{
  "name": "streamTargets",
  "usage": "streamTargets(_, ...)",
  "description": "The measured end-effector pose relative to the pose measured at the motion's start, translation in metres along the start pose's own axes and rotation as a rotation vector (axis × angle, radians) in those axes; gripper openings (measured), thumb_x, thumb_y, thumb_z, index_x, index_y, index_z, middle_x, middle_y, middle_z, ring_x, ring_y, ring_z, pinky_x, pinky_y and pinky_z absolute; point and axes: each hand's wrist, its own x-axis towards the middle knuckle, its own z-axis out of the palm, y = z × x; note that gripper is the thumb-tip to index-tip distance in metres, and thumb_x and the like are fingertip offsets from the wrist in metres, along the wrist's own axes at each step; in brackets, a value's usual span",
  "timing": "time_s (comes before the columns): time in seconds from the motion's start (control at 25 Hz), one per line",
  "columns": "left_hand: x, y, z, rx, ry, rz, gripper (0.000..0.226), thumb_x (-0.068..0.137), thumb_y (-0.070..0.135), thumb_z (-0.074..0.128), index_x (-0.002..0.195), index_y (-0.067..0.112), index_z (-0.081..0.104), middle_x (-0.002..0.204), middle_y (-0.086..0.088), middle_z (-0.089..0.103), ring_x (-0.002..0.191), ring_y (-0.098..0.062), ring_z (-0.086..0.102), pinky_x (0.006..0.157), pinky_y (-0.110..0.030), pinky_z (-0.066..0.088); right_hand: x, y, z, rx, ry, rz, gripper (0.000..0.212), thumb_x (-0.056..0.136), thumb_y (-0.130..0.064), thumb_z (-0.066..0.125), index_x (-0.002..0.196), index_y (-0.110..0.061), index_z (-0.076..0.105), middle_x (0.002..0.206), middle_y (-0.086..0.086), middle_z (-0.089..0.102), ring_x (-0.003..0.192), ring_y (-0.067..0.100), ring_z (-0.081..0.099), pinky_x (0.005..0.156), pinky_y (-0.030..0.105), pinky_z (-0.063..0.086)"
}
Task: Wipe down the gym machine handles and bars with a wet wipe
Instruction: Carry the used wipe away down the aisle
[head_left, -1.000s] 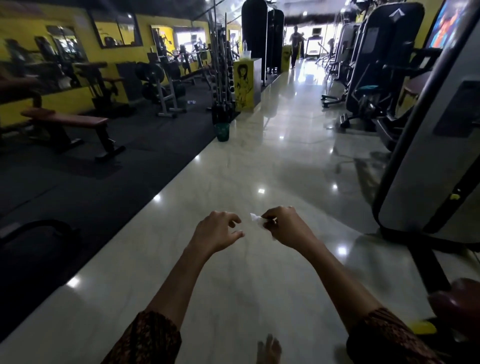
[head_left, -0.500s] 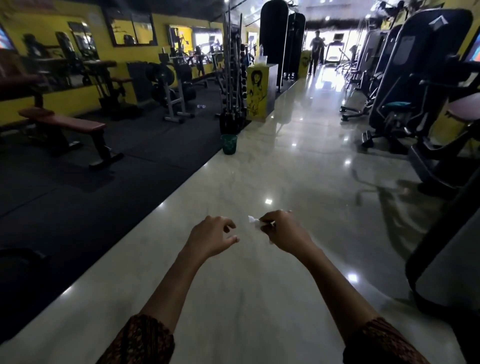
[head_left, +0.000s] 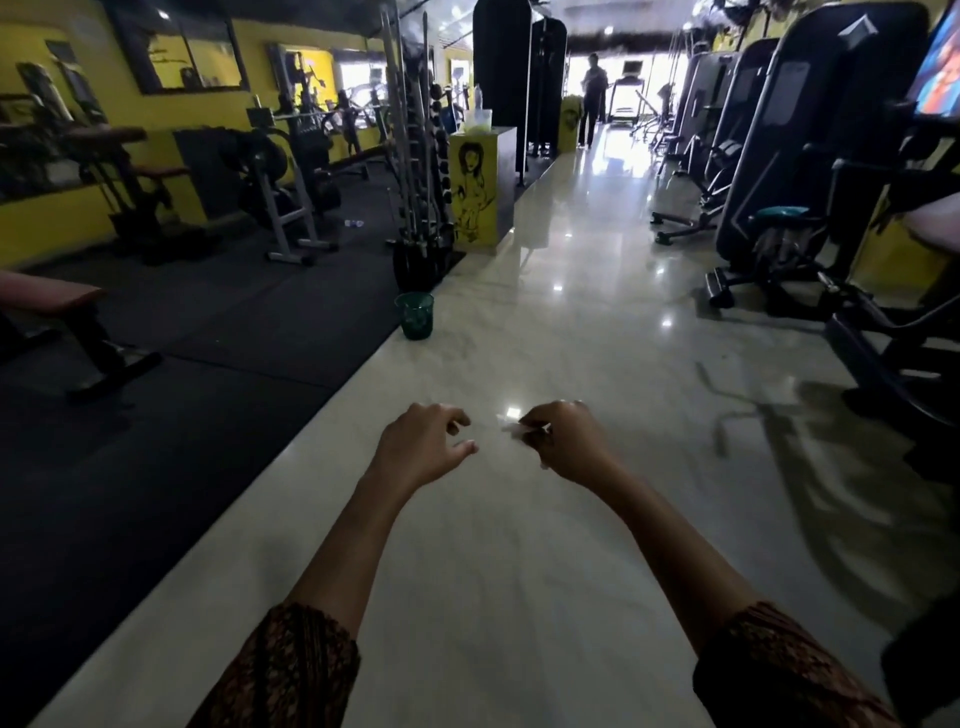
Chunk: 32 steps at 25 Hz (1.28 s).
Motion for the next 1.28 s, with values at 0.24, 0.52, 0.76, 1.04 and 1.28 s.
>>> streamTargets(0.24, 0.174, -0.021, 0.030, -0.006, -0.028, -0.012, 0.039, 0.081, 0.042, 0.067, 0.115, 0.023, 0.063, 0.107, 0.004, 0.067, 0.097, -0.012, 0.060, 0.077, -0.024, 0.044, 0.165, 0.070, 0.008, -0.003, -0.052, 0.014, 0.010, 0.087, -0.017, 0.063, 0.091, -0.012, 0.071, 0.084, 0.016, 0.066, 0.068, 0.030, 0.065, 0.068, 0.038, 0.056)
streamTargets(0.52, 0.396, -0.034, 0.047, 0.025, -0.041, -0.088, 0.040, 0.083, 0.041, 0.065, 0.118, 0.022, 0.061, 0.110, 0.004, 0.066, 0.099, -0.011, 0.060, 0.074, -0.021, 0.040, 0.384, 0.143, -0.003, 0.042, -0.106, -0.029, 0.009, 0.086, -0.012, 0.063, 0.088, -0.011, 0.071, 0.078, 0.017, 0.065, 0.063, 0.030, 0.064, 0.064, 0.040, 0.056)
streamTargets(0.76, 0.544, -0.062, 0.057, 0.019, -0.034, -0.165, 0.039, 0.083, 0.040, 0.066, 0.117, 0.022, 0.061, 0.109, 0.003, 0.066, 0.098, -0.012, 0.061, 0.076, -0.023, 0.043, 0.539, 0.176, -0.001, 0.068, -0.153, -0.062, 0.012, 0.086, -0.010, 0.059, 0.089, -0.009, 0.071, 0.067, 0.010, 0.061, 0.060, 0.025, 0.065, 0.062, 0.035, 0.055)
streamTargets(1.04, 0.753, -0.119, 0.077, 0.020, -0.048, -0.159, 0.038, 0.082, 0.040, 0.067, 0.116, 0.023, 0.062, 0.109, 0.004, 0.067, 0.098, -0.012, 0.061, 0.080, -0.026, 0.046, 0.750, 0.232, 0.033, 0.078, -0.172, -0.044, 0.010, 0.088, -0.013, 0.061, 0.086, -0.010, 0.070, 0.065, 0.009, 0.061, 0.055, 0.019, 0.065, 0.060, 0.031, 0.056)
streamTargets(1.28, 0.942, -0.164, 0.052, 0.037, -0.033, -0.139, 0.037, 0.083, 0.039, 0.066, 0.116, 0.023, 0.062, 0.108, 0.005, 0.067, 0.099, -0.012, 0.061, 0.081, -0.025, 0.046, 0.930, 0.257, 0.048, 0.133, -0.159, 0.011, 0.009, 0.088, -0.014, 0.062, 0.086, -0.011, 0.070, 0.070, 0.009, 0.062, 0.053, 0.014, 0.064, 0.056, 0.027, 0.054)
